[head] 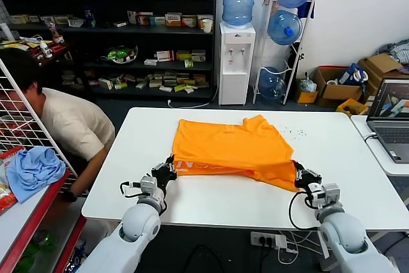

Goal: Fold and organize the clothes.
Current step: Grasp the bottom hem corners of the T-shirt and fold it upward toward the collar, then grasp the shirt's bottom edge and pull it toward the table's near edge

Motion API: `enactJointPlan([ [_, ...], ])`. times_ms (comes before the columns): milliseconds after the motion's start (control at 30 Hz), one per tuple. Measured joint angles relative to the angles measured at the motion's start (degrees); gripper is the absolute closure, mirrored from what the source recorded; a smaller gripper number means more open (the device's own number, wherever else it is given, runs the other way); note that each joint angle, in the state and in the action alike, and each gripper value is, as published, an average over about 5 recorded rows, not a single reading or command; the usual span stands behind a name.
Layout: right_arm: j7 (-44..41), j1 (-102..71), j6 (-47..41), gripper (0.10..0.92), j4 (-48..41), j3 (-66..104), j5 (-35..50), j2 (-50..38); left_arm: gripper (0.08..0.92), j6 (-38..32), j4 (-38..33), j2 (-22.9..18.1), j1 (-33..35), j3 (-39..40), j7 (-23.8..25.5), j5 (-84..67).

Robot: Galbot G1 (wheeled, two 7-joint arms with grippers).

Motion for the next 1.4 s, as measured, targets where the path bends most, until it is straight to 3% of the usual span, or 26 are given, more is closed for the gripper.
enactJointPlan([
  [167,-0.23,1.92,-0.34,0.759,-1.55,-0.96,0.58,0.64,0.846,0.44,0.9,0.41,-0.9,0.41,0.61,-0.23],
  [733,1.6,-7.22,-4.74,0.284,5.06,2.84,0.12,-0.52,0.353,4.07,-3.81,3.21,2.7,0.62,-0.4,-6.49],
  [867,1.75,-8.52,-5.3,0.213,5.34,3.42,-0.12,-0.23,0.243,4.8,-3.66,2.97,2.62,0.88,-0.56,-8.14],
  [1000,1.78,-9.14,-5.86,0.215,5.08,3.62,-0.22,-0.14,0.186,5.35,-2.78,2.48,2.21,1.23,-0.57,-9.08],
  [1200,1.79,-9.33,-6.0,0.362,3.85,3.63,-0.27,-0.09,0.182,6.11,-0.56,1.61,1.08,2.02,-0.22,-9.86],
  [1400,1.79,-8.94,-6.08,0.536,2.41,3.52,0.08,0.01,0.311,6.62,1.61,1.08,0.01,2.8,1.01,-10.6],
])
